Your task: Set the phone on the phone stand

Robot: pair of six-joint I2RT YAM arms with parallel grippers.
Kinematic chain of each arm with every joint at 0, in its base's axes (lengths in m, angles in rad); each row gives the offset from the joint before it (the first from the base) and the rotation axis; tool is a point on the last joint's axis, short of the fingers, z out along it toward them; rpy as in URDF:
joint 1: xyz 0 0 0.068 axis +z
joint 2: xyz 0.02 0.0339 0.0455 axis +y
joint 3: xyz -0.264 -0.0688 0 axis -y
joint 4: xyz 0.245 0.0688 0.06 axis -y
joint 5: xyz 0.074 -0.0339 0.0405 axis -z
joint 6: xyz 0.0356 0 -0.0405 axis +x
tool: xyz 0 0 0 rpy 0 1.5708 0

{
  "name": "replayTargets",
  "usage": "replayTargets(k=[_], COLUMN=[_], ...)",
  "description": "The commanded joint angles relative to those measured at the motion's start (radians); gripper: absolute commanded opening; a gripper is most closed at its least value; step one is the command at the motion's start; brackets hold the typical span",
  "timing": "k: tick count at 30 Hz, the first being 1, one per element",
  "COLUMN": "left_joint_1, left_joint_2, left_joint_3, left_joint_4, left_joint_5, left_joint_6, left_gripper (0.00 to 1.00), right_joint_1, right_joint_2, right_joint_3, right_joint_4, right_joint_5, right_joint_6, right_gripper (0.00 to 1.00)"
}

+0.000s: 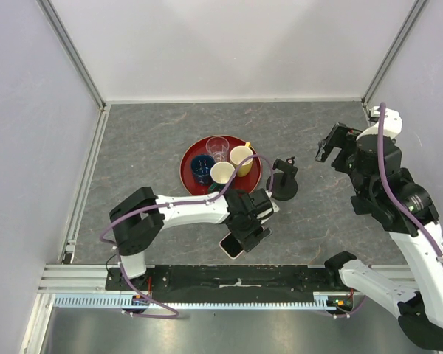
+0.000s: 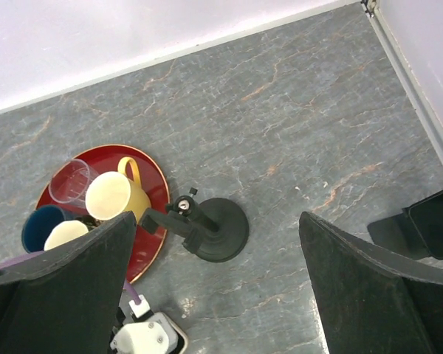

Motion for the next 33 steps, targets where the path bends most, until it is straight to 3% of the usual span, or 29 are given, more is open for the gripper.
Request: replayTargets(k=[1, 14, 26, 31, 33], left_joint_1=[0.031, 0.031, -0.003, -0.018, -0.019], left_joint_2=[0.034, 0.082, 0.151, 0.175, 0.177], left_joint_3=[0.048, 0.064, 0.07, 0.065, 0.058], left_joint_4=[-0.024, -0.054, -0.059, -0.054, -0.047], left_joint_5=[0.038, 0.003, -0.146, -0.189, -0.189], left_joint_6=[0.08, 0.1, 0.006, -0.034, -0.043], left_gripper=[1.0, 1.0, 0.96, 0.89, 0.81], right_joint_1=[-0.001, -0.001, -0.001, -0.003, 0.0], right_joint_2=[0.002, -0.006, -0.004, -0.01, -0.012], right_joint_3=[-0.014, -0.078, -0.1, -0.111, -0.108], right_joint_4=[0.02, 0.038, 0.043, 0.04, 0.034], right_joint_5=[0.028, 0.031, 0.022, 0.028, 0.031], right_joint_6=[-0.072, -0.08, -0.065, -0.046, -0.04], right_gripper=[0.98, 0.98, 0.98, 0.98, 0.98])
